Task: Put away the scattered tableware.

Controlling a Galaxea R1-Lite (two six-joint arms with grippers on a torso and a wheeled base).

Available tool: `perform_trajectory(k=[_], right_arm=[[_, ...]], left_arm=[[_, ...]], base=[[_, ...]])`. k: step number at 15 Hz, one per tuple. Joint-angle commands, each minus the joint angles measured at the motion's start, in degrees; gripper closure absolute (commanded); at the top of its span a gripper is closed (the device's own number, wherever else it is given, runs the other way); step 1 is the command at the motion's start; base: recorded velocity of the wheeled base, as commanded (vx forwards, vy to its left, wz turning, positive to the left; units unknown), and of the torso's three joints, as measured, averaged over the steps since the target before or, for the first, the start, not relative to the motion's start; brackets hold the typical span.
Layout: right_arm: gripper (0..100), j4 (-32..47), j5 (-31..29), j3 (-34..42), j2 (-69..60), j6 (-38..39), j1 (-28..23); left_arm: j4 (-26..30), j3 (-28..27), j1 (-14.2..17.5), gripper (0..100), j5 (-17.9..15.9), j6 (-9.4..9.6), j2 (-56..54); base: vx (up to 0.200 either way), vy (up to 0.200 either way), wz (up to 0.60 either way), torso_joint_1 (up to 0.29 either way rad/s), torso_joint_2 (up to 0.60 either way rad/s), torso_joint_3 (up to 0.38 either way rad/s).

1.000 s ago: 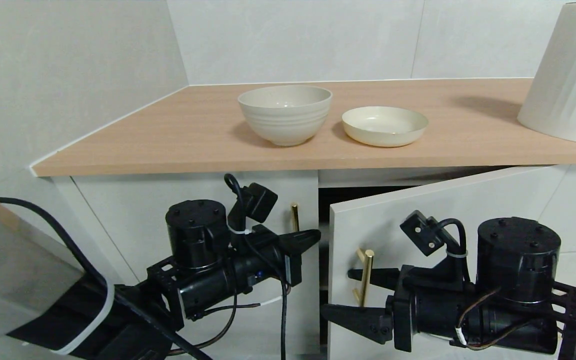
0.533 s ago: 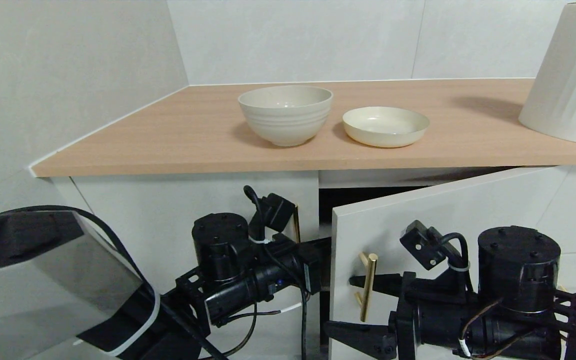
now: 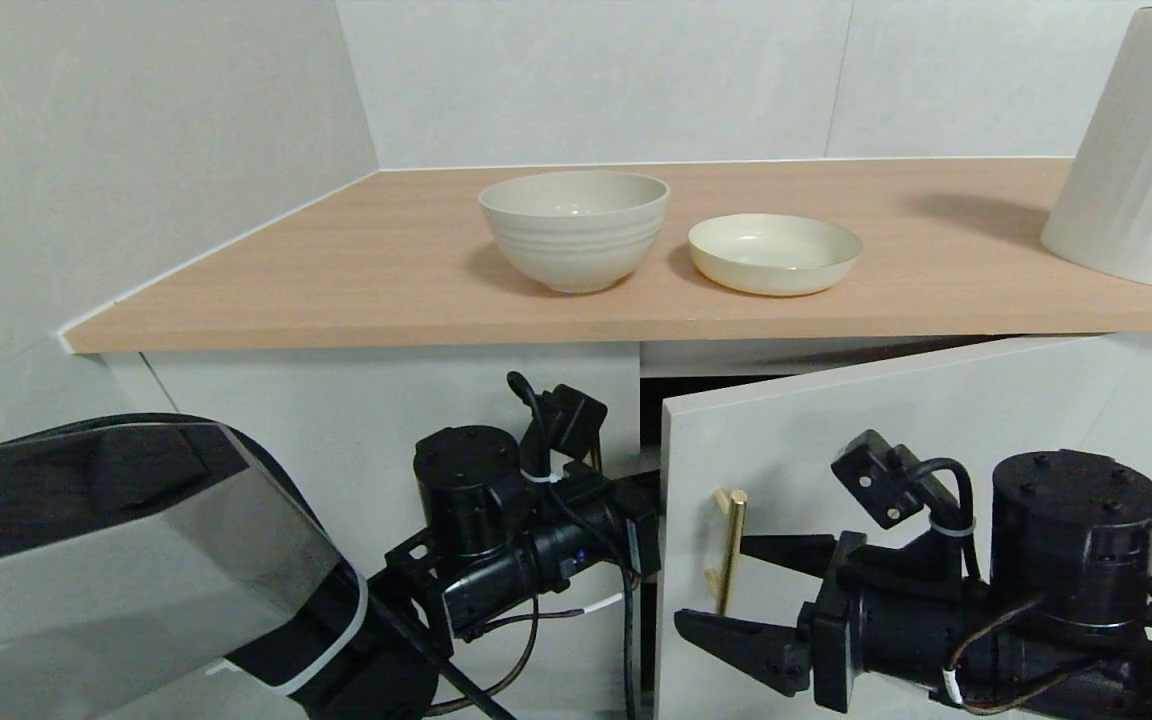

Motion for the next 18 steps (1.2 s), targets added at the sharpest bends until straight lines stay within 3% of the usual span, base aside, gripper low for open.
perform_trajectory(k=[1, 2, 4, 5, 8, 11, 18], right_arm=[[0, 0.4, -0.1, 0.9, -4.2, -0.9, -1.8], [0, 2.3, -0.1, 1.0, -6.3, -0.9, -2.4], [0, 13.0, -0.1, 1.1, -13.0, -0.9, -2.4], [0, 22.4, 0.2, 0.7, -18.6, -0.9, -2.4], [0, 37.5, 2.6, 0.6, -29.7, -0.8, -2.0], [0, 40.8, 5.1, 0.6, -31.4, -0.7, -2.2], [0, 40.8, 5.0, 0.8, -29.0, -0.7, -2.2]], left_arm=[[0.0, -0.3, -0.3, 100, -0.2, 0.01, 0.4], [0.0, -0.4, -0.3, 100, -0.2, 0.01, 0.5], [0.1, -0.7, -0.6, 100, -0.3, 0.01, 0.4], [0.1, -0.9, -0.8, 100, -0.2, -0.08, 0.2], [0.1, 0.6, -1.0, 100, -0.2, -0.25, -2.0], [0.3, 1.6, -1.4, 100, -0.2, -2.01, -3.5], [0.6, 1.2, -1.5, 100, -0.2, -2.01, -3.1]], base=[[0.000, 0.000, 0.00, 0.000, 0.00, 0.000], [0.000, 0.000, 0.00, 0.000, 0.00, 0.000], [0.000, 0.000, 0.00, 0.000, 0.00, 0.000], [0.000, 0.000, 0.00, 0.000, 0.00, 0.000], [0.000, 0.000, 0.00, 0.000, 0.00, 0.000], [0.000, 0.000, 0.00, 0.000, 0.00, 0.000], [-0.029, 0.000, 0.00, 0.000, 0.00, -0.001]])
